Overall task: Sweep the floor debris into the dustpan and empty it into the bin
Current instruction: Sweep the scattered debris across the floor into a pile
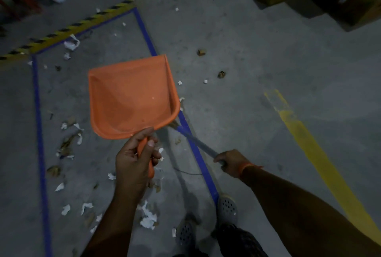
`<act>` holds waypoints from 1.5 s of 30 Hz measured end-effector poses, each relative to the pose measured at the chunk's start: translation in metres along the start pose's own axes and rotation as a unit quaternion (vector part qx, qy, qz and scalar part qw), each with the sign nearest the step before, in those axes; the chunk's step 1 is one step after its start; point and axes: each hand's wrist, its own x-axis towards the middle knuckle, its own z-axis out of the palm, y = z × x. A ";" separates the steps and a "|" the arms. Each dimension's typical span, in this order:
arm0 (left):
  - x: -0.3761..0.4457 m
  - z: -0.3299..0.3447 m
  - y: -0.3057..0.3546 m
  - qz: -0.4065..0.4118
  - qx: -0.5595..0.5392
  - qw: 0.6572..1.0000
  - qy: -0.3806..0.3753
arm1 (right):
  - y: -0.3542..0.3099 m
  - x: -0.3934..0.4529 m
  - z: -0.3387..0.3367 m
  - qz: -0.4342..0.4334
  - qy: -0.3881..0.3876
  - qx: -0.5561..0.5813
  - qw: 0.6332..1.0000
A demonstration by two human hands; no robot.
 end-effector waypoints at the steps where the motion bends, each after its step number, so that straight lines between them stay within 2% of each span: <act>1: 0.001 0.001 0.003 0.003 0.002 1.000 0.001 | -0.005 0.000 -0.004 -0.016 -0.006 0.000 1.000; 4: 0.005 0.005 0.015 0.013 0.004 1.000 0.003 | -0.006 -0.009 -0.018 -0.034 -0.008 0.005 0.999; 7: 0.012 0.011 0.026 0.013 0.001 1.000 0.009 | 0.012 -0.019 -0.034 -0.017 0.029 0.028 0.999; 14: 0.037 0.024 0.037 0.020 -0.004 1.000 0.008 | 0.065 -0.037 -0.086 0.131 0.157 0.109 0.973; 19: 0.061 0.032 0.035 0.017 -0.018 1.000 -0.001 | 0.092 -0.022 -0.110 0.203 0.177 0.129 0.954; 23: 0.078 0.029 0.030 0.013 -0.018 1.000 0.015 | 0.082 -0.001 -0.116 0.216 0.149 0.127 0.957; 27: 0.094 0.014 0.028 0.001 -0.011 0.999 0.035 | 0.055 0.032 -0.102 0.178 0.089 0.077 0.977; 30: 0.109 0.003 0.028 -0.005 -0.008 0.999 0.050 | 0.018 0.055 -0.094 0.113 0.039 0.018 0.993; 38: 0.168 -0.012 0.043 -0.012 -0.017 0.997 0.078 | -0.057 0.120 -0.101 -0.023 -0.072 -0.027 0.997; 42: 0.203 -0.009 0.061 -0.002 -0.022 0.997 0.073 | -0.069 0.137 -0.133 -0.055 -0.059 -0.001 0.997; 45: 0.228 -0.005 0.071 0.008 -0.018 0.998 0.066 | -0.064 0.151 -0.156 -0.018 -0.006 0.011 1.000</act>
